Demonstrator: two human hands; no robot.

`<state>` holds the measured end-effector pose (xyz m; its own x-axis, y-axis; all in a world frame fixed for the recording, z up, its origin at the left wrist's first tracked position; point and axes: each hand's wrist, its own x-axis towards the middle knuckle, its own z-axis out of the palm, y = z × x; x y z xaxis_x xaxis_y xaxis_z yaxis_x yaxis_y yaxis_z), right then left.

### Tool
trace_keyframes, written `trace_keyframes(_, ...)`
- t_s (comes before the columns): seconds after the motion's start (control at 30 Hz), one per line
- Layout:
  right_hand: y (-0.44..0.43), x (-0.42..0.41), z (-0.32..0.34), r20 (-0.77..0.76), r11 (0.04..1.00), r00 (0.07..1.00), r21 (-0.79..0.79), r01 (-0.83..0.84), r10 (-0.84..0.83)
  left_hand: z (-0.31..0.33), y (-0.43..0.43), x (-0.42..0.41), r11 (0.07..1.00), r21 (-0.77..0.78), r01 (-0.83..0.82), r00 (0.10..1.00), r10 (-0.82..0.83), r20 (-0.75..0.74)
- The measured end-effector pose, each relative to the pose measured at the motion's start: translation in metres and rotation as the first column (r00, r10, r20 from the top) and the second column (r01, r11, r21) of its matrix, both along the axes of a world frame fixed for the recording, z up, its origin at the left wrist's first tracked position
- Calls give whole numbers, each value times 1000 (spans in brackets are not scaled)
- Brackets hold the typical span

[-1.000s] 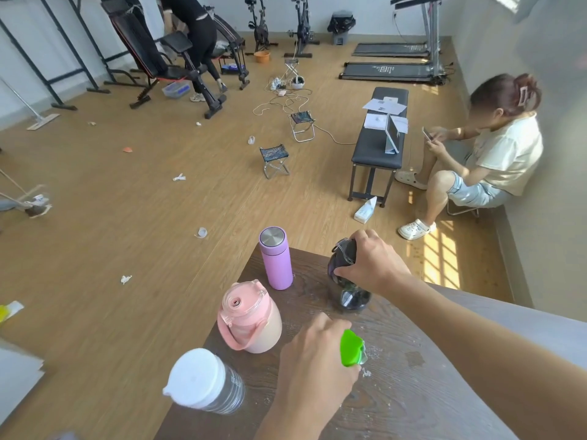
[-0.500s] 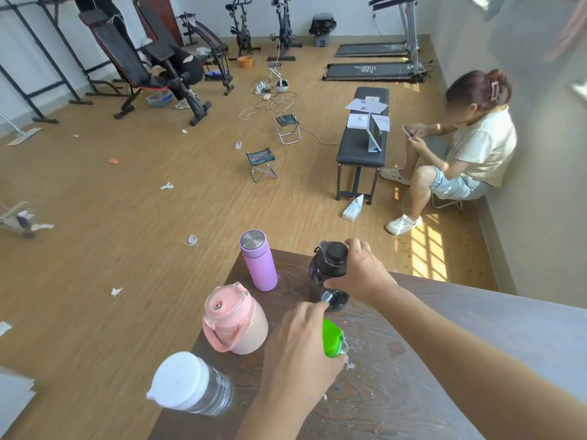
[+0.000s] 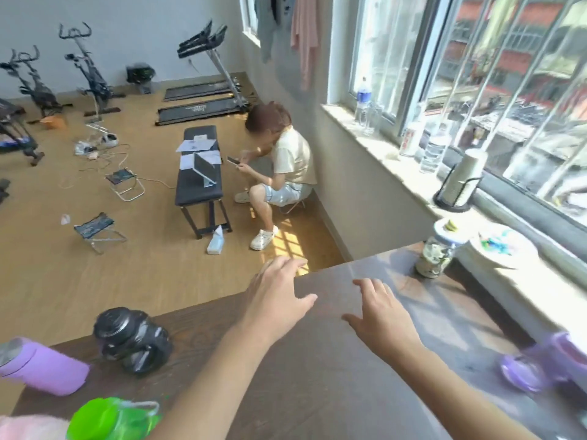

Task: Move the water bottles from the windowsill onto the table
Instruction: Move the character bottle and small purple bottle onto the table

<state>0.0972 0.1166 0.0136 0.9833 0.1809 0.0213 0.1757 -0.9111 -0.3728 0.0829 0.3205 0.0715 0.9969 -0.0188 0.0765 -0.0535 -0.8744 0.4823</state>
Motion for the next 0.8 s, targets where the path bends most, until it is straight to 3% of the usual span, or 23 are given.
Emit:
trace_keyframes(0.27,-210,-19,26,147,912,937,-226,344,-317,-3,-201,106,957,39,288,957,-289,5)
trace_keyframes(0.4,-284,-39,24,116,814,863,-291,502,-491,-11,-280,148,929,106,354,935,-349,-64)
trace_keyframes(0.5,-318,-48,12,-10,798,823,-253,547,-568,-22,-326,181,918,118,378,925,-369,-93)
trace_keyframes(0.67,-344,-44,-7,-169,835,818,-82,544,-550,-43,-367,225,896,218,387,922,-373,-106)
trace_keyframes(0.8,-354,-34,-17,-210,845,824,-22,534,-526,-68,-378,248,903,240,357,933,-330,-146)
